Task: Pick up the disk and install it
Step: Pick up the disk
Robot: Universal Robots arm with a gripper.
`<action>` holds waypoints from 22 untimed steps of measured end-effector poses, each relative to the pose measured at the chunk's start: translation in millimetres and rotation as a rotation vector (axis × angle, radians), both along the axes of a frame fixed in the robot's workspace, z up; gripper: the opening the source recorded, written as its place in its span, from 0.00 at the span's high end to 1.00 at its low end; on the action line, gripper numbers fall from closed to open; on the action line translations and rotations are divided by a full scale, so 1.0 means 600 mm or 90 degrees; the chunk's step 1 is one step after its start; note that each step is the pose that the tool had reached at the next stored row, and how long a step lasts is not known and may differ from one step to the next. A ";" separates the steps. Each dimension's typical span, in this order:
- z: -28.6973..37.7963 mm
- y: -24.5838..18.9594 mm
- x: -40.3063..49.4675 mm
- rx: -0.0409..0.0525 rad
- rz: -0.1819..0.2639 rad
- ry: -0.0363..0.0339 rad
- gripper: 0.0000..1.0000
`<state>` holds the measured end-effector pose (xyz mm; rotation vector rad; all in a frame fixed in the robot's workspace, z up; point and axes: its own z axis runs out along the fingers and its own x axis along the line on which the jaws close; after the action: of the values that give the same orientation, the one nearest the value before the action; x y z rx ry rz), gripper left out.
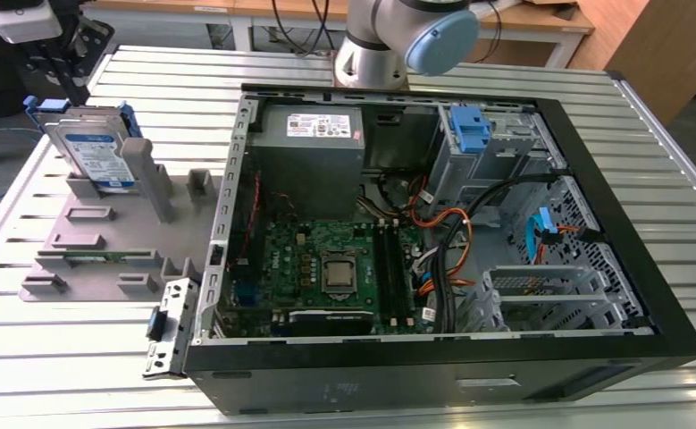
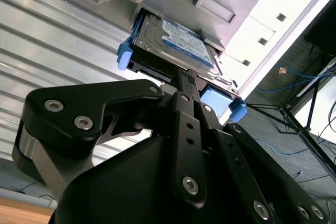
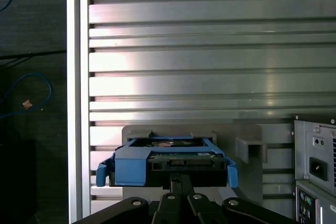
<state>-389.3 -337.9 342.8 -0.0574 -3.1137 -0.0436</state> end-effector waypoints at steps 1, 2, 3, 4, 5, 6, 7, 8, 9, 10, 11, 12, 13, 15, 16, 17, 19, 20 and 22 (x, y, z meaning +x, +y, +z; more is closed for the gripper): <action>0.000 0.0000 0.000 0.0000 0.000 0.0000 0.89; 0.000 0.0000 0.000 0.0000 0.000 0.0000 0.89; 0.000 0.0000 0.000 0.0000 0.000 0.0000 0.89; 0.000 0.0000 0.000 0.0000 0.000 0.0000 0.89; 0.000 0.0000 0.000 0.0000 0.000 0.0000 0.89; 0.000 0.0000 0.000 0.0000 0.000 0.0000 0.89; 0.000 0.0000 0.000 0.0000 0.000 0.0000 0.89; 0.000 0.0000 0.000 0.0000 0.001 0.0000 0.89; 0.000 0.0000 0.000 0.0000 0.002 0.0000 0.89; 0.000 0.0000 0.000 0.0000 0.005 0.0001 0.89; 0.000 0.0000 0.000 0.0000 0.010 0.0001 0.89; 0.000 0.0000 0.000 0.0000 0.015 0.0001 0.89; 0.000 0.0000 0.000 0.0000 0.021 0.0000 0.89; 0.000 0.0000 0.000 0.0000 0.025 0.0000 0.89; 0.000 0.0000 0.000 0.0000 0.026 0.0000 0.89; 0.000 0.0000 0.000 0.0000 0.026 0.0000 0.89; 0.000 0.0000 0.000 0.0000 0.026 0.0000 0.89; 0.001 0.0000 0.000 0.0000 0.027 0.0000 0.89; 0.003 0.0000 0.000 -0.0001 0.027 0.0002 0.89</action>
<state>-389.2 -337.9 344.8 0.0076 -3.1134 -0.0424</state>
